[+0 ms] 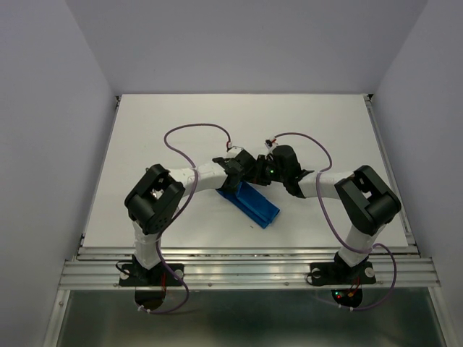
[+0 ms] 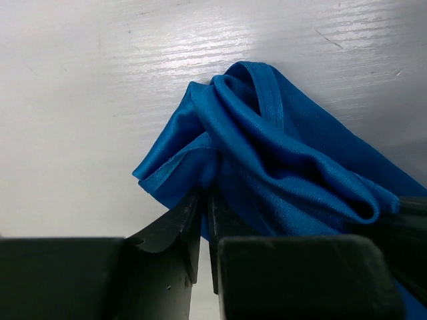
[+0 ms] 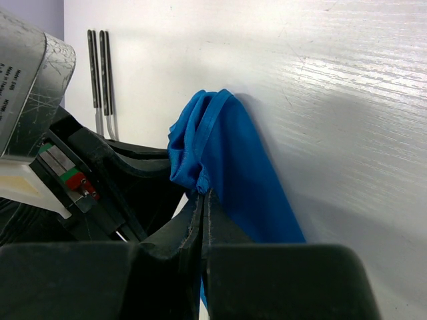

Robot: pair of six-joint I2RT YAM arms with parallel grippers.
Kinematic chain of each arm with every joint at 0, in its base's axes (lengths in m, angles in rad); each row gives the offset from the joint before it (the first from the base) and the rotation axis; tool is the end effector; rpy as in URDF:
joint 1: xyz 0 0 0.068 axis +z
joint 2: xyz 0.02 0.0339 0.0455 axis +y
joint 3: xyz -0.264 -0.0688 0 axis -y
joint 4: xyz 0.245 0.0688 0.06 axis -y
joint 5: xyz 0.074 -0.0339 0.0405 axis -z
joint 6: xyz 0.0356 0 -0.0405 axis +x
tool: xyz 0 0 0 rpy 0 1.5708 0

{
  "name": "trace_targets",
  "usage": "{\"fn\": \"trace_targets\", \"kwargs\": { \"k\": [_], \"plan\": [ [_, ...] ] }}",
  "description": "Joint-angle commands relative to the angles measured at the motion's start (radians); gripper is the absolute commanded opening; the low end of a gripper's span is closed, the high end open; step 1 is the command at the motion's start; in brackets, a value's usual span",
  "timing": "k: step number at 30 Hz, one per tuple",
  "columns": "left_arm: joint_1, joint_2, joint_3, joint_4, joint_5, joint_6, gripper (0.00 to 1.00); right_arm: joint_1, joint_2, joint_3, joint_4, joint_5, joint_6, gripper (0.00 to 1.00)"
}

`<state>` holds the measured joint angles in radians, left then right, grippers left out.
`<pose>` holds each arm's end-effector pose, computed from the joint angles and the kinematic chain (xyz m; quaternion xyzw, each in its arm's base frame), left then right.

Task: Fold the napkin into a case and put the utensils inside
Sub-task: Grasp the top corner of the smaller rectangle folded napkin from the folded napkin.

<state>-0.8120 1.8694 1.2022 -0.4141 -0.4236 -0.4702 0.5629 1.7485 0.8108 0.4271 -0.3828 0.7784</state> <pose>0.2702 -0.2637 0.1674 0.1111 0.9434 0.0218 0.3118 0.2917 0.1998 0.1590 -0.0045 0.8524 0.4371 0.2869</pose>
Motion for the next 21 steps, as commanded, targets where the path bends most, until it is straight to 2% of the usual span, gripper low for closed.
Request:
{"fn": "trace_targets", "kwargs": {
  "k": [1, 2, 8, 15, 21],
  "plan": [
    [-0.007, 0.002, 0.02, -0.049, -0.049, -0.008, 0.17, -0.004, -0.017, 0.034, 0.027, -0.007, -0.005, 0.01],
    [-0.006, -0.001, 0.022, -0.052, -0.049, -0.008, 0.12, -0.004, -0.015, 0.034, 0.027, -0.007, -0.007, 0.01],
    [-0.007, -0.013, 0.033, -0.054, -0.032, -0.004, 0.01, -0.004, -0.02, 0.044, 0.019, -0.018, -0.016, 0.01],
    [0.005, -0.049, 0.017, -0.023, 0.035, 0.002, 0.0, 0.014, -0.017, 0.079, -0.014, -0.024, -0.044, 0.01],
    [0.057, -0.117, -0.036, 0.043, 0.167, 0.019, 0.0, 0.044, 0.002, 0.122, -0.062, -0.025, -0.076, 0.01]
  ]
}}
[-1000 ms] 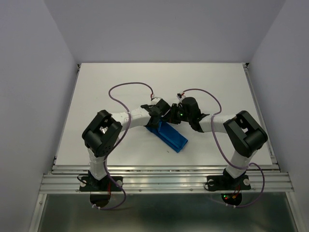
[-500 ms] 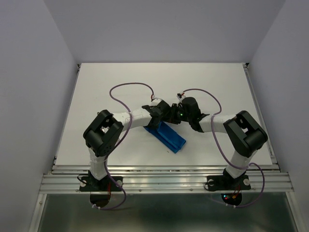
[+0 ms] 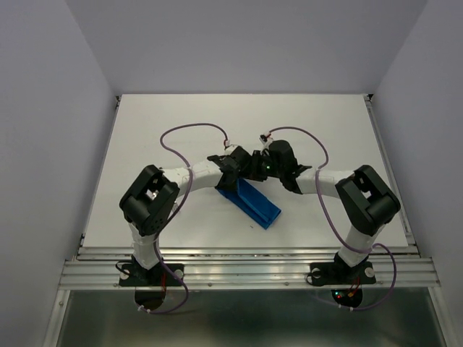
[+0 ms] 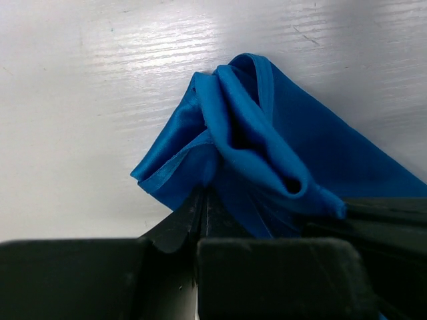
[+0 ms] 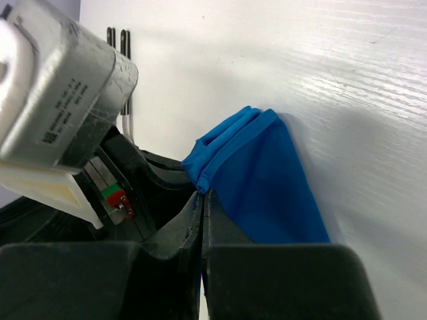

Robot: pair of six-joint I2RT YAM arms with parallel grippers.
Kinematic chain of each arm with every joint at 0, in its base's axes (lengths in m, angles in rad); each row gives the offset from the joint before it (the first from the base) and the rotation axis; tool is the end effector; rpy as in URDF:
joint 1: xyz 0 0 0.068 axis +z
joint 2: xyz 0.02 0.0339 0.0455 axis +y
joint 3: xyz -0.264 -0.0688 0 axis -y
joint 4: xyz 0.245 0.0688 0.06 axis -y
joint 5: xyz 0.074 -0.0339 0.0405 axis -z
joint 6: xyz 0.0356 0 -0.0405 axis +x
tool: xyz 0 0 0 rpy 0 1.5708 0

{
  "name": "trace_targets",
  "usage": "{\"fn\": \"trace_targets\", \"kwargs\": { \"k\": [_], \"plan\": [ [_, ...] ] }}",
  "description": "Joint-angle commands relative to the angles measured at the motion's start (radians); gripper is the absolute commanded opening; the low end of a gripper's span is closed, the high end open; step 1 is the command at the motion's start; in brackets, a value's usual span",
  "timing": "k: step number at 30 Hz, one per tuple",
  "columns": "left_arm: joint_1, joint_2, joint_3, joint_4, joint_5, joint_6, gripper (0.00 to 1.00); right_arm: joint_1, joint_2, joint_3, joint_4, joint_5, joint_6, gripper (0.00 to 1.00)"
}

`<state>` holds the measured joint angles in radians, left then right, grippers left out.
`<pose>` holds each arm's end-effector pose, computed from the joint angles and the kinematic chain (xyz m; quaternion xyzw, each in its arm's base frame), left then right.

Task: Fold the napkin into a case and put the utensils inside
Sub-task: Grasp the top corner of the smaller rectangle folded napkin from the folded napkin.

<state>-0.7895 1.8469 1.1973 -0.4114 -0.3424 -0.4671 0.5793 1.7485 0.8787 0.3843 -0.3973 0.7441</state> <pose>0.2732 -0.2584 0.1732 0.1106 0.9481 -0.0127 0.2979 0.2979 0.2114 0.1750 -0.0325 0.8450 0.4444 0.2956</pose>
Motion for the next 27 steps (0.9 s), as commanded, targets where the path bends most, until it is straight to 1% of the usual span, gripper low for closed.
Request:
{"fn": "trace_targets", "kwargs": {
  "k": [1, 9, 15, 21, 27],
  "plan": [
    [0.041, -0.095, -0.039, 0.048, 0.1, 0.018, 0.0, 0.039, 0.005, 0.058, -0.019, -0.009, -0.045, 0.01],
    [0.114, -0.149, -0.102, 0.129, 0.23, 0.01, 0.0, 0.076, 0.043, 0.089, -0.055, 0.006, -0.057, 0.01],
    [0.15, -0.167, -0.14, 0.175, 0.299, 0.004, 0.0, 0.094, 0.086, 0.103, -0.059, 0.008, -0.049, 0.01],
    [0.165, -0.181, -0.15, 0.184, 0.312, -0.002, 0.0, 0.114, 0.132, 0.128, -0.073, 0.012, -0.043, 0.01],
    [0.185, -0.198, -0.165, 0.203, 0.338, -0.007, 0.0, 0.123, 0.175, 0.16, -0.125, 0.041, -0.048, 0.01]
  ]
}}
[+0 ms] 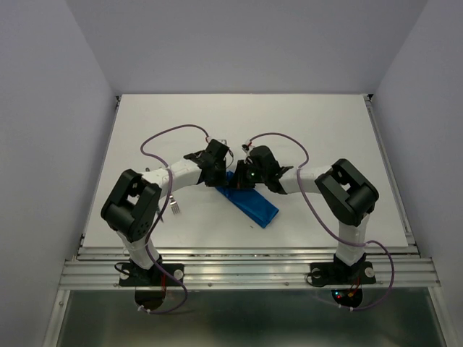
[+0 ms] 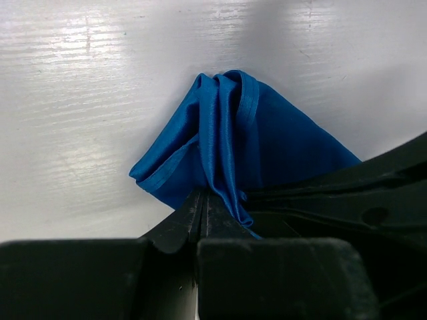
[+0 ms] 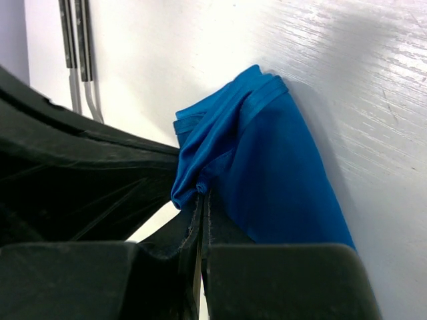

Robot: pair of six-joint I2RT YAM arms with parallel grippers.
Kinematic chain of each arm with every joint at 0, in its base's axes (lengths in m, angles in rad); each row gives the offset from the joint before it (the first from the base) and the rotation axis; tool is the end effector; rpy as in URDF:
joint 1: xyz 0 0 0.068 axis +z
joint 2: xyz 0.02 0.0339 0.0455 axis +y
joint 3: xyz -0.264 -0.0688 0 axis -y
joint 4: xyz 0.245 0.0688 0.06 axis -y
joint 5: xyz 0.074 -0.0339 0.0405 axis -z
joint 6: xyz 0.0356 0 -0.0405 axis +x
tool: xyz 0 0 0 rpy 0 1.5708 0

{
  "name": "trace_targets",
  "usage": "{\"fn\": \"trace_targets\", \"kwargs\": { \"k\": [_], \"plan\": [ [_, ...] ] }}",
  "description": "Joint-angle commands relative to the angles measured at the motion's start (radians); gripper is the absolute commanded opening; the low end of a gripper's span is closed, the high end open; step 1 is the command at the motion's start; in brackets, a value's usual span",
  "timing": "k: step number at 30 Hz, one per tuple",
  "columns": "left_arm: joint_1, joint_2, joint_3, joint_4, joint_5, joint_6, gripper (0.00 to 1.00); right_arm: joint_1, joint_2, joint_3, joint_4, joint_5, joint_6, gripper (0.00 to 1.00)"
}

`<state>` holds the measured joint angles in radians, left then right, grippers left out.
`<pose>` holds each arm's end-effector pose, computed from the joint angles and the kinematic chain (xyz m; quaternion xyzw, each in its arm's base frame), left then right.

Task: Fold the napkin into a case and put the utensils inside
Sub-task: Grasp the top corner of the smaller rectangle folded napkin from the folded napkin.

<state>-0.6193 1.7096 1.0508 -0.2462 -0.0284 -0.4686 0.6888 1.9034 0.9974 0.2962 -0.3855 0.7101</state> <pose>0.2894 -0.2051 0.1862 0.0665 0.9427 -0.1576 0.2865 0.2943 0.2597 0.1459 -0.0793 0.8712 0.4220 0.2378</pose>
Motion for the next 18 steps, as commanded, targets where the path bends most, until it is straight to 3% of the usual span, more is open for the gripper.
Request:
{"fn": "trace_targets", "kwargs": {
  "k": [1, 18],
  "plan": [
    [0.018, -0.064, -0.02, 0.041, 0.054, -0.005, 0.0, 0.014, 0.023, 0.047, -0.045, 0.036, -0.015, 0.01],
    [0.03, -0.079, -0.028, 0.061, 0.124, -0.001, 0.0, 0.014, 0.161, 0.167, -0.173, 0.112, -0.018, 0.01]
  ]
}}
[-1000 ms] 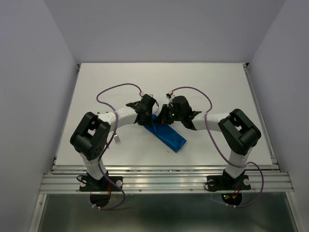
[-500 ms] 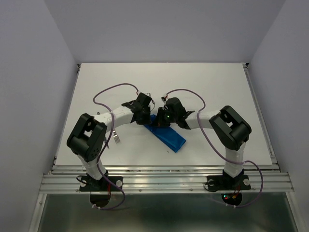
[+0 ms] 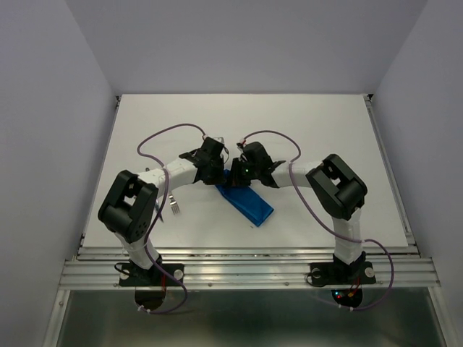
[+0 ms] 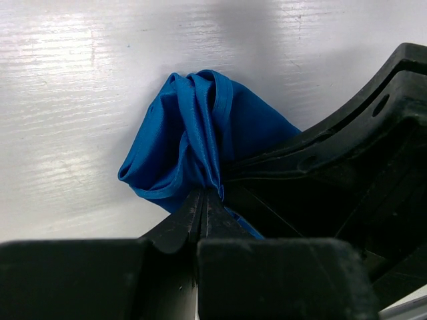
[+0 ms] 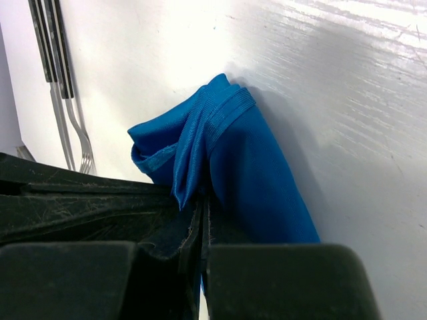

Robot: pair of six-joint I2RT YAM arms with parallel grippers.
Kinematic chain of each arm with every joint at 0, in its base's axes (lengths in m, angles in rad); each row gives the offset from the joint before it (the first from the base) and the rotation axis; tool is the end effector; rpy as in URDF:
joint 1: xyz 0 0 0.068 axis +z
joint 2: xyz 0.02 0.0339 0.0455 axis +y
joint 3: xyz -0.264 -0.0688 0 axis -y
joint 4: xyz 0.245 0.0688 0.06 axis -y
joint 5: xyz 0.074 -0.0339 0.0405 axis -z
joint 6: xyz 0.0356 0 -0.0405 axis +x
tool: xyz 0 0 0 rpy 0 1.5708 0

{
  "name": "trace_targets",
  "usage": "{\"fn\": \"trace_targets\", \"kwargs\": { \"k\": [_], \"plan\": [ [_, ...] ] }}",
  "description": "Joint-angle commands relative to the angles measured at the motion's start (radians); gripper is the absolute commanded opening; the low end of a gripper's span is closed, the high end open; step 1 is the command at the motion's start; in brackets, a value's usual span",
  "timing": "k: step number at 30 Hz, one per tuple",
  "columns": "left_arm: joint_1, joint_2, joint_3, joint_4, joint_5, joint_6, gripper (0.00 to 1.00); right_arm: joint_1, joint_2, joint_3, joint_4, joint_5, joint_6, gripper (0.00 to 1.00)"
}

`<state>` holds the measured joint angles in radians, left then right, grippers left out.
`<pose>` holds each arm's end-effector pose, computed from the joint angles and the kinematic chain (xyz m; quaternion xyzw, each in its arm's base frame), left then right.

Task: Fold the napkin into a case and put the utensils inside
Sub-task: Grasp the top corner of the smaller rectangle folded napkin from the folded napkin.

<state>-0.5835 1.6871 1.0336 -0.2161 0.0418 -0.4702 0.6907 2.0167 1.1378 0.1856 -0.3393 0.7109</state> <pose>0.2932 -0.1954 0.1907 0.0603 0.9371 -0.1896 0.2869 0.3155 0.2761 0.1326 -0.0627 0.8930 0.3868 0.2215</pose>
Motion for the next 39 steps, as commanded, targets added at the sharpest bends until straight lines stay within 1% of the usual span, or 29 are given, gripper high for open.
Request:
{"fn": "trace_targets", "kwargs": {
  "k": [1, 6, 10, 11, 12, 15, 21, 25, 29, 31, 35, 39],
  "plan": [
    [-0.006, -0.056, -0.01, 0.03, 0.056, 0.002, 0.0, 0.012, 0.056, 0.033, -0.069, 0.075, -0.019, 0.01],
    [-0.004, -0.05, -0.017, 0.03, 0.049, 0.002, 0.0, 0.012, 0.039, 0.019, -0.058, 0.085, -0.022, 0.01],
    [0.007, -0.049, -0.029, 0.032, 0.043, -0.001, 0.0, 0.012, -0.061, -0.058, 0.002, 0.098, -0.03, 0.02],
    [0.007, -0.05, -0.029, 0.034, 0.044, -0.001, 0.0, 0.012, -0.061, -0.058, 0.008, 0.103, -0.03, 0.02],
    [0.01, -0.05, -0.032, 0.034, 0.044, -0.001, 0.0, 0.012, -0.099, -0.082, 0.017, 0.106, -0.031, 0.04],
    [0.013, -0.05, -0.024, 0.034, 0.046, 0.001, 0.0, 0.012, -0.166, -0.125, 0.038, 0.12, -0.036, 0.06],
    [0.014, -0.041, -0.02, 0.035, 0.059, 0.004, 0.0, 0.012, -0.222, -0.147, 0.041, 0.123, -0.044, 0.11],
    [0.014, -0.04, -0.024, 0.037, 0.066, 0.002, 0.0, 0.012, -0.23, -0.148, 0.043, 0.117, -0.042, 0.18],
    [0.014, -0.037, -0.024, 0.041, 0.073, 0.004, 0.0, 0.012, -0.233, -0.142, 0.041, 0.102, -0.048, 0.27],
    [0.014, -0.032, -0.021, 0.04, 0.073, 0.004, 0.0, 0.012, -0.237, -0.142, 0.041, 0.095, -0.051, 0.3],
    [0.014, -0.03, -0.018, 0.038, 0.076, 0.005, 0.0, 0.012, -0.256, -0.141, 0.043, 0.088, -0.056, 0.39],
    [0.016, -0.033, -0.02, 0.038, 0.076, 0.005, 0.0, 0.012, -0.273, -0.141, 0.041, 0.102, -0.054, 0.4]
  ]
}}
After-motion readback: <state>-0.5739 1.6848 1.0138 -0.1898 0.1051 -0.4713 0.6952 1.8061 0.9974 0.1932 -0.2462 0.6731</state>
